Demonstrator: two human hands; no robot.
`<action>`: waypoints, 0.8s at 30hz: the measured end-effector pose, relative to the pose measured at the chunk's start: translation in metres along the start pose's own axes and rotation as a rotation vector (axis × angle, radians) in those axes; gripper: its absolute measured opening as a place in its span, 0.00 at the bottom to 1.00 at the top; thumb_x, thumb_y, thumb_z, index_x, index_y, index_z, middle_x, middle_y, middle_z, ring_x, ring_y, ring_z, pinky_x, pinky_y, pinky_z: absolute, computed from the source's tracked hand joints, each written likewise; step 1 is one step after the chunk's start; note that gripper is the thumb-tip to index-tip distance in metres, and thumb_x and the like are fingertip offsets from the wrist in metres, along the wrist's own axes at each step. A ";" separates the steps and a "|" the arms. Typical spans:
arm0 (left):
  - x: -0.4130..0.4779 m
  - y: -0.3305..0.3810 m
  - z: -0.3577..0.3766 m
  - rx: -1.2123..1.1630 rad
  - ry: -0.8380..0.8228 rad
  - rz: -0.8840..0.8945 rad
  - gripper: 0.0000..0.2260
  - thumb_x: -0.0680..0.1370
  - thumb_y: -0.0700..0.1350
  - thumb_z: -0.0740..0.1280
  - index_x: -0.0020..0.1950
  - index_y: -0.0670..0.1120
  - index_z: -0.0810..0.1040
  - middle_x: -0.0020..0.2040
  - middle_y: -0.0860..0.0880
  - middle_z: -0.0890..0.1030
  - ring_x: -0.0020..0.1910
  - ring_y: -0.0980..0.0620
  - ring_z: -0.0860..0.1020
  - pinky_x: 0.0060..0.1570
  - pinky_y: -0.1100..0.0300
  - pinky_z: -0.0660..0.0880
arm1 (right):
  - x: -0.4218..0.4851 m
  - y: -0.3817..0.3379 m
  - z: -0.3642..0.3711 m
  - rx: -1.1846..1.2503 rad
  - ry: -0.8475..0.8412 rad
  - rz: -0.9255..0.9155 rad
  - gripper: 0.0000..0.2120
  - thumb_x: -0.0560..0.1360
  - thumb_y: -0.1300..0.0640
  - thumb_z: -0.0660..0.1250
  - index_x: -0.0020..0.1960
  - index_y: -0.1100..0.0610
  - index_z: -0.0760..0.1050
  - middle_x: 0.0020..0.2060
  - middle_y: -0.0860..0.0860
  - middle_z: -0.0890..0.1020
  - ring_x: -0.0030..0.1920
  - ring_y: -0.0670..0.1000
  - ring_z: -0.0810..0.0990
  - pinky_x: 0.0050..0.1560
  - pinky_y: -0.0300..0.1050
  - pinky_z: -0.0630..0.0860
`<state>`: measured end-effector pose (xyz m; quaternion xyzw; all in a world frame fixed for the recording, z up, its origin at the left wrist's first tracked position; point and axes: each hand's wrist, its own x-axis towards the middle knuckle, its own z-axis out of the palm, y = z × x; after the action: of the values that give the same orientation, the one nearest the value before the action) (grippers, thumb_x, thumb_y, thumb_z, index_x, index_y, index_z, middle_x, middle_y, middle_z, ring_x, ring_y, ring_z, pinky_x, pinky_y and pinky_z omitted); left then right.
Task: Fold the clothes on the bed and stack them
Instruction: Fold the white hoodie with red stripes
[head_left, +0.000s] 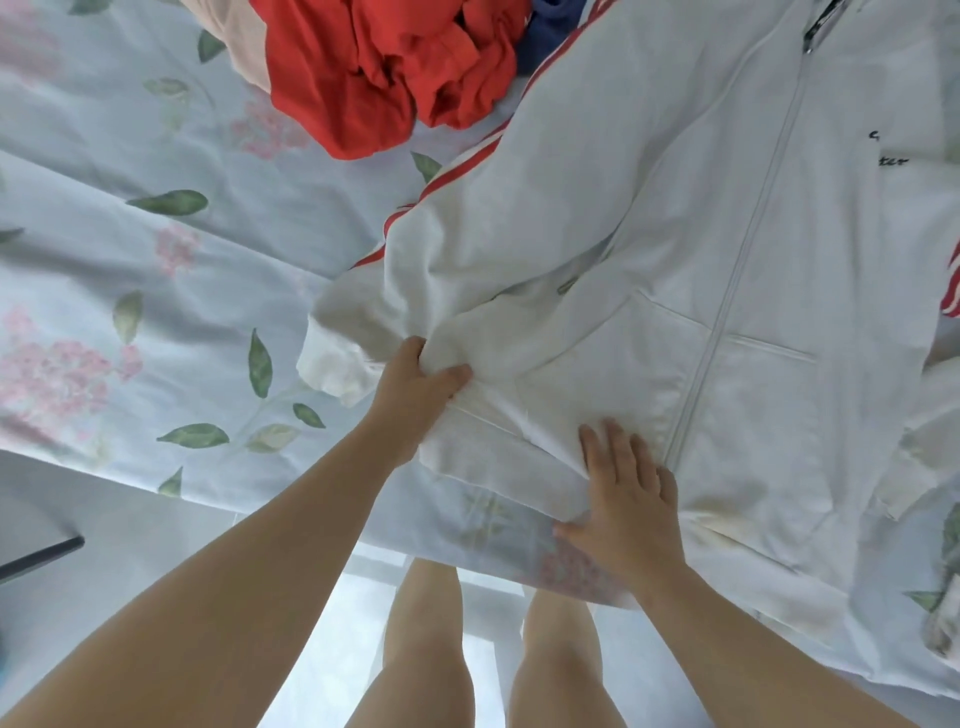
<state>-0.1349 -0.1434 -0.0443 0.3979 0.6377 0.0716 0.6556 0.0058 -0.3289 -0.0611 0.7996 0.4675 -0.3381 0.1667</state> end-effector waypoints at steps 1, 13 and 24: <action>0.002 0.003 0.001 0.032 -0.007 -0.038 0.10 0.75 0.42 0.70 0.53 0.50 0.71 0.50 0.49 0.77 0.49 0.48 0.76 0.53 0.49 0.76 | 0.000 0.002 0.005 0.005 0.027 0.024 0.58 0.49 0.38 0.79 0.72 0.51 0.57 0.70 0.57 0.68 0.67 0.64 0.70 0.58 0.66 0.70; 0.012 0.039 0.013 -0.563 -0.231 -0.166 0.20 0.73 0.47 0.70 0.64 0.46 0.75 0.59 0.46 0.81 0.56 0.46 0.80 0.54 0.47 0.76 | -0.003 0.045 -0.009 0.173 0.129 0.056 0.43 0.70 0.41 0.69 0.77 0.48 0.51 0.75 0.51 0.60 0.75 0.54 0.58 0.69 0.53 0.60; -0.008 0.012 0.042 0.218 0.001 0.094 0.08 0.71 0.42 0.74 0.48 0.47 0.78 0.44 0.49 0.82 0.44 0.50 0.80 0.44 0.55 0.78 | -0.016 0.069 -0.006 0.397 0.131 0.153 0.33 0.75 0.42 0.63 0.75 0.48 0.54 0.75 0.49 0.56 0.74 0.53 0.57 0.69 0.52 0.59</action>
<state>-0.0941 -0.1580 -0.0362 0.4964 0.6225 0.0328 0.6042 0.0624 -0.3709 -0.0489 0.8702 0.3396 -0.3569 0.0005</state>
